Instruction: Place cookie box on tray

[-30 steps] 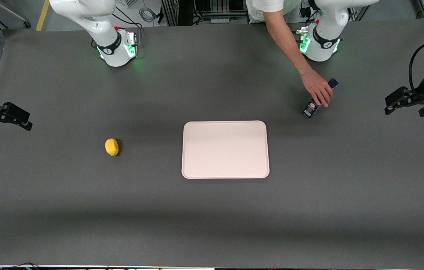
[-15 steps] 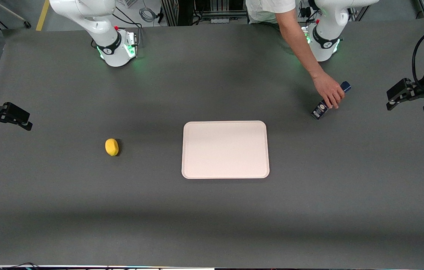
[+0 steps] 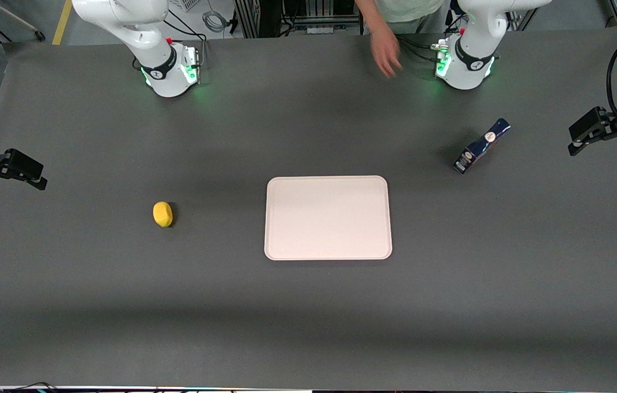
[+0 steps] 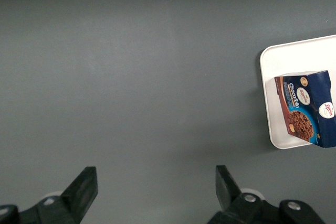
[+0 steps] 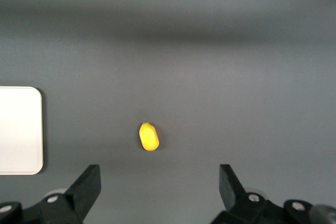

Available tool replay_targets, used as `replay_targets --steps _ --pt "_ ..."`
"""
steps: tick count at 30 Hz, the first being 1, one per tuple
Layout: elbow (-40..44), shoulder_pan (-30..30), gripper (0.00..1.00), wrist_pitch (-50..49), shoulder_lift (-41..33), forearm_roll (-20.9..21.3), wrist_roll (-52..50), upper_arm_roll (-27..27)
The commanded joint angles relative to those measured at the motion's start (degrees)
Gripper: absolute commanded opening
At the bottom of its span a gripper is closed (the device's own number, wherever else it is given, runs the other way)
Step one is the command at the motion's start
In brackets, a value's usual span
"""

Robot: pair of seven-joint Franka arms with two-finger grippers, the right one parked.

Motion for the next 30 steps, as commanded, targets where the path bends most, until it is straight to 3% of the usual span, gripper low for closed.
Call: replay_targets --steps 1,13,30 --pt "-6.1 0.1 1.0 1.1 -3.8 0.0 2.3 0.5" --pt "-25.8 0.1 1.0 13.4 -13.6 -0.1 0.9 1.7" --pt "-46.7 -0.1 1.0 22.9 -23.5 0.1 -1.3 0.9"
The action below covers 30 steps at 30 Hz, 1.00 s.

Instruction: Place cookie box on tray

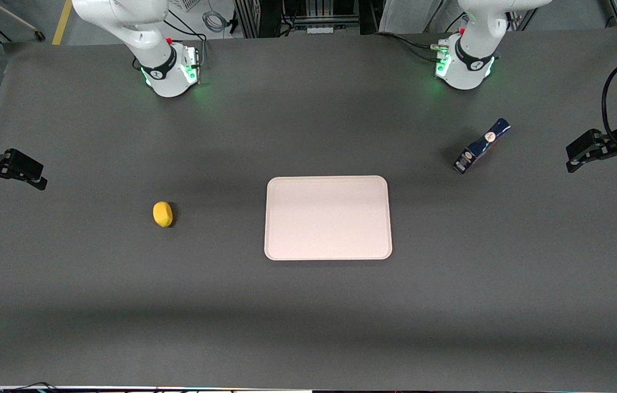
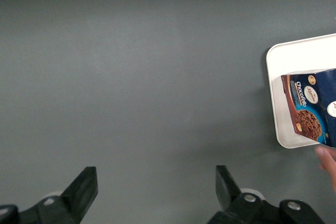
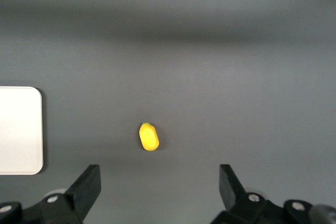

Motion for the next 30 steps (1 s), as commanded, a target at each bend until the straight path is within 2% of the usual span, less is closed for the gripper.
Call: replay_targets --steps 1,11,16,24,30 --pt "-9.3 -0.2 1.0 4.7 -6.5 0.1 -0.9 -0.7" --pt "-18.0 -0.2 1.0 9.1 -10.7 -0.2 -1.2 -0.8" --pt "-21.2 -0.7 1.0 12.4 -10.7 -2.5 -1.2 -0.8" --pt "-26.1 -1.4 1.0 20.5 -10.2 -2.5 -1.1 -1.0" --pt "-28.1 -1.3 1.0 24.7 -9.7 -2.5 -1.3 -5.2"
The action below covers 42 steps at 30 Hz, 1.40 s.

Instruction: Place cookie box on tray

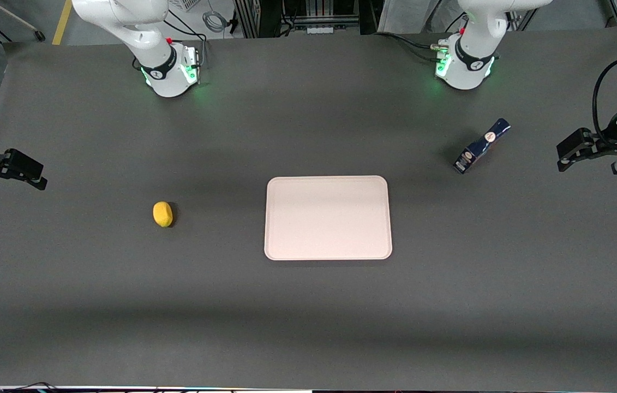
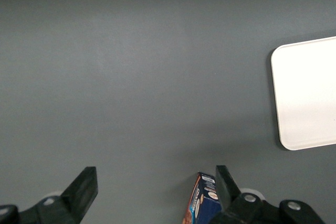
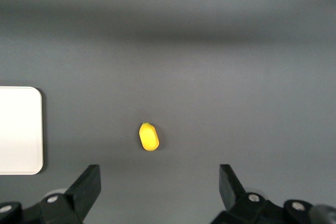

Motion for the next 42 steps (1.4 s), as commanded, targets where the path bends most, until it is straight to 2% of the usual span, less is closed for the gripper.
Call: replay_targets --steps 1,8,29,37,42 --pt "-3.8 -0.6 1.0 4.8 -1.3 -0.5 -1.2 -2.8" --pt "-6.4 -0.6 1.0 10.9 1.4 -0.4 -0.5 -2.8" --pt "-8.4 -0.1 1.0 10.9 2.6 -0.5 -0.5 -2.4" --pt "-8.4 0.2 1.0 19.2 9.5 -0.5 -0.2 -2.3" --pt "-8.4 0.2 1.0 21.6 11.2 -0.5 -0.1 -2.3"
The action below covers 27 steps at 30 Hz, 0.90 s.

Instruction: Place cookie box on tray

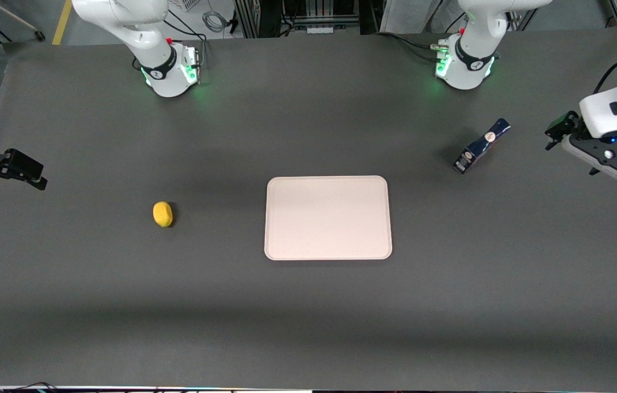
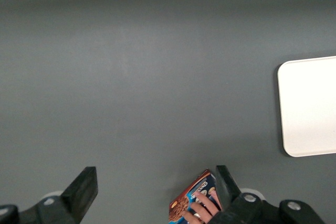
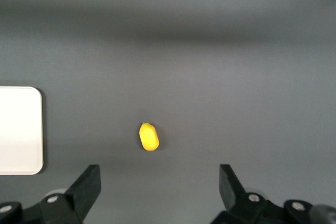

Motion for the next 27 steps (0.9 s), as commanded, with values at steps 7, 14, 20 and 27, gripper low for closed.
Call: replay_targets --steps 7,14,20,27 --pt "-4.3 1.7 1.0 5.6 1.6 -0.5 4.3 1.5" --pt "-4.3 1.9 1.0 7.3 3.3 -0.4 9.4 6.1" --pt "-4.3 1.8 1.0 7.3 3.8 -0.5 8.6 6.1" --pt "-4.3 1.4 1.0 7.2 5.0 -0.5 4.5 6.1"
